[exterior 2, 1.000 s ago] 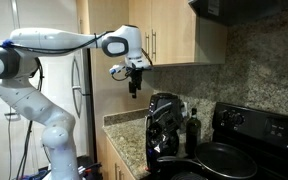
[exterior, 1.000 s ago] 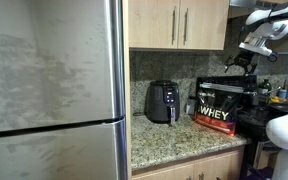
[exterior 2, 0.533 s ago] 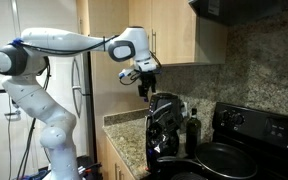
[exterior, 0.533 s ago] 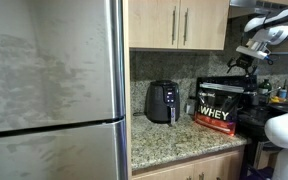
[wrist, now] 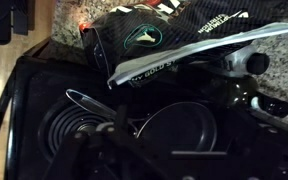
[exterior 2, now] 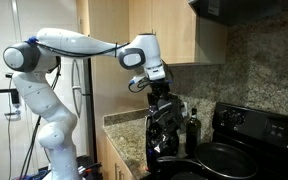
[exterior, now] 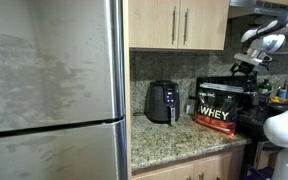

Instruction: Move the black plastic to the left then move it to the right

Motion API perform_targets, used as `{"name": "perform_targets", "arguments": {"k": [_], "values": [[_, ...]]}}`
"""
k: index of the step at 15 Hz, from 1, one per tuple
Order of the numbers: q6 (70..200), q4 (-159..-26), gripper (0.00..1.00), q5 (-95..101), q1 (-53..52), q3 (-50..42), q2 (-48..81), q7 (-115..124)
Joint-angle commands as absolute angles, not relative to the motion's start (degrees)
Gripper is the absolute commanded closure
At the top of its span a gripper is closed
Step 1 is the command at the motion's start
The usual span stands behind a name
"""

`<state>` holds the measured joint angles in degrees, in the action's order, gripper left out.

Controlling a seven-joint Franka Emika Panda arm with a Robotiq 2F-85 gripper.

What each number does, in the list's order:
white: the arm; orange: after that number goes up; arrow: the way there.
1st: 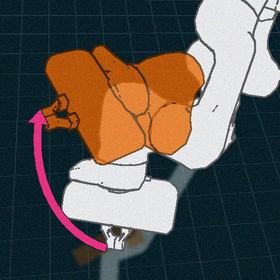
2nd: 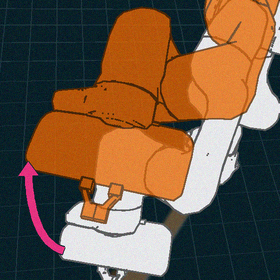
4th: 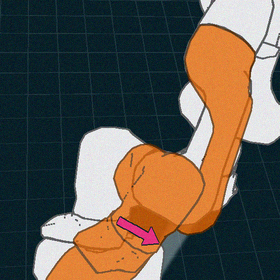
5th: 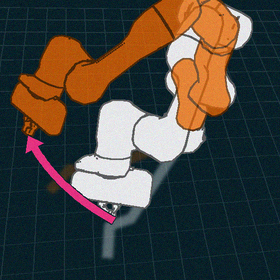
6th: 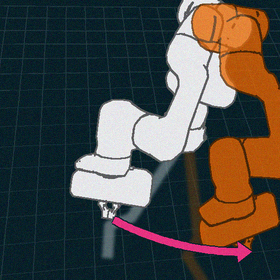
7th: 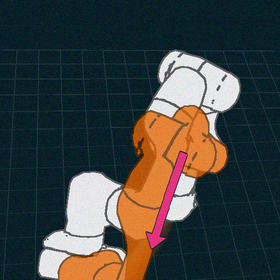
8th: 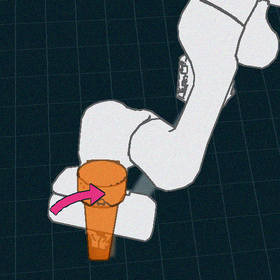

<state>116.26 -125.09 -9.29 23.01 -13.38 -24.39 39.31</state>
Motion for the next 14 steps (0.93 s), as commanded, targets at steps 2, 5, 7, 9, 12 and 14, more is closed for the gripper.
{"name": "perform_targets", "arguments": {"k": [2,5,7,9,12,14], "values": [[112.45,-120.21,0.00,-4.26,24.01,-10.00,-19.06,56.00],[113.17,-122.22,0.00,-3.81,21.95,-10.93,-20.63,58.81],[111.95,-121.38,0.00,-3.27,21.50,-10.15,-19.41,63.01],[110.83,-121.18,0.00,-2.39,20.98,-9.90,-19.13,61.71],[103.47,-117.22,0.00,-1.40,21.97,-9.08,-16.68,73.91],[100.03,-115.98,0.00,-1.43,21.57,-8.95,-15.94,80.45]]}}
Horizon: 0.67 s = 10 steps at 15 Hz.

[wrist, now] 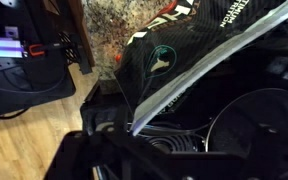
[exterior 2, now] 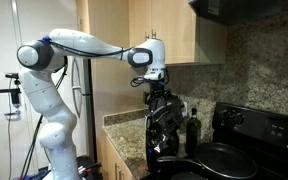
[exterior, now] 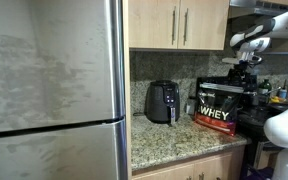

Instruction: Move the black plastic to the left then move it to the right

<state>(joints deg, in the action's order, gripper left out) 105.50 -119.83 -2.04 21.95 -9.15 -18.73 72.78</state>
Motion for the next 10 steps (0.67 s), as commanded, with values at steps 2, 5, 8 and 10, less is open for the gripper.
{"name": "perform_targets", "arguments": {"k": [2,5,8,10], "values": [[103.08,-115.75,0.00,-1.18,21.55,-8.86,-15.44,88.18],[103.40,-117.26,0.00,-0.99,20.21,-10.11,-16.69,89.29],[103.52,-116.82,0.00,-0.86,20.09,-10.15,-15.66,91.22],[105.41,-118.72,0.00,0.00,19.64,-9.56,-15.39,92.45]]}}
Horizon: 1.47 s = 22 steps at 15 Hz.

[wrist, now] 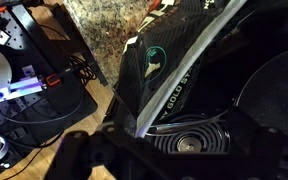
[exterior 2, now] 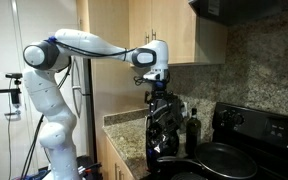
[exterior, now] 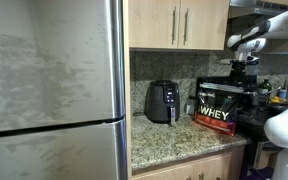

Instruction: Move the black plastic to the left then move it to the right

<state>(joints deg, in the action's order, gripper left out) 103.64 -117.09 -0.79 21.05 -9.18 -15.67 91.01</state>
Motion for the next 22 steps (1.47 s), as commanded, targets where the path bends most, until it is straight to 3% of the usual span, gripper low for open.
{"name": "perform_targets", "arguments": {"k": [1,8,9,10,13,20,22], "values": [[107.39,-119.87,0.00,-0.17,19.48,-9.30,-15.63,94.21],[123.59,-128.29,0.00,-0.72,17.95,-9.04,-14.88,106.14],[125.62,-129.57,0.25,-1.65,17.71,-9.37,-14.84,106.33],[126.75,-130.37,0.26,-2.24,17.54,-9.54,-14.79,106.60],[129.15,-131.20,0.45,-1.58,17.60,-9.29,-14.89,108.18],[129.50,-131.38,0.95,-0.62,17.86,-9.51,-14.00,109.74],[128.98,-131.16,1.00,-0.57,17.83,-9.59,-13.89,109.43]]}}
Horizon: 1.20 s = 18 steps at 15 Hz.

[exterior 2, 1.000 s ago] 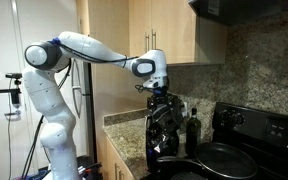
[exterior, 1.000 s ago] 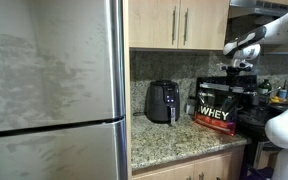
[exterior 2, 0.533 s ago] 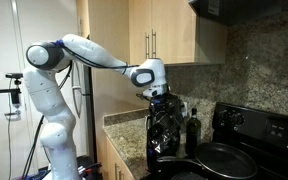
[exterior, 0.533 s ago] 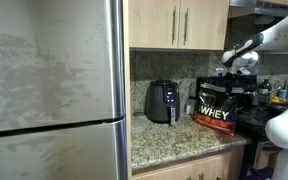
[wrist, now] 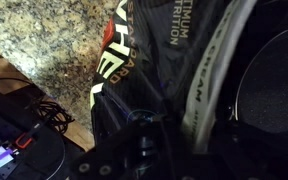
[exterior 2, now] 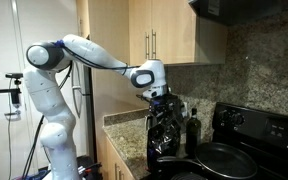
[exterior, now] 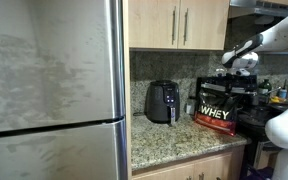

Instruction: Move the black plastic to the left then move it to the right

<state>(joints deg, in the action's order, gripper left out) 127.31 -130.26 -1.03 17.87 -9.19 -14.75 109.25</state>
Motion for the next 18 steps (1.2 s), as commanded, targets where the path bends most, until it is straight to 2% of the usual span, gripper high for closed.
{"name": "perform_targets", "arguments": {"k": [1,10,14,18], "values": [[128.69,-130.93,1.00,-0.93,17.73,-9.68,-14.01,109.12],[115.63,-126.29,1.00,-9.70,14.77,-11.94,-21.10,88.22],[103.22,-124.09,1.00,-13.01,14.82,-12.96,-25.76,77.51],[96.70,-125.50,1.00,-12.68,14.17,-9.01,-34.48,72.43]]}}
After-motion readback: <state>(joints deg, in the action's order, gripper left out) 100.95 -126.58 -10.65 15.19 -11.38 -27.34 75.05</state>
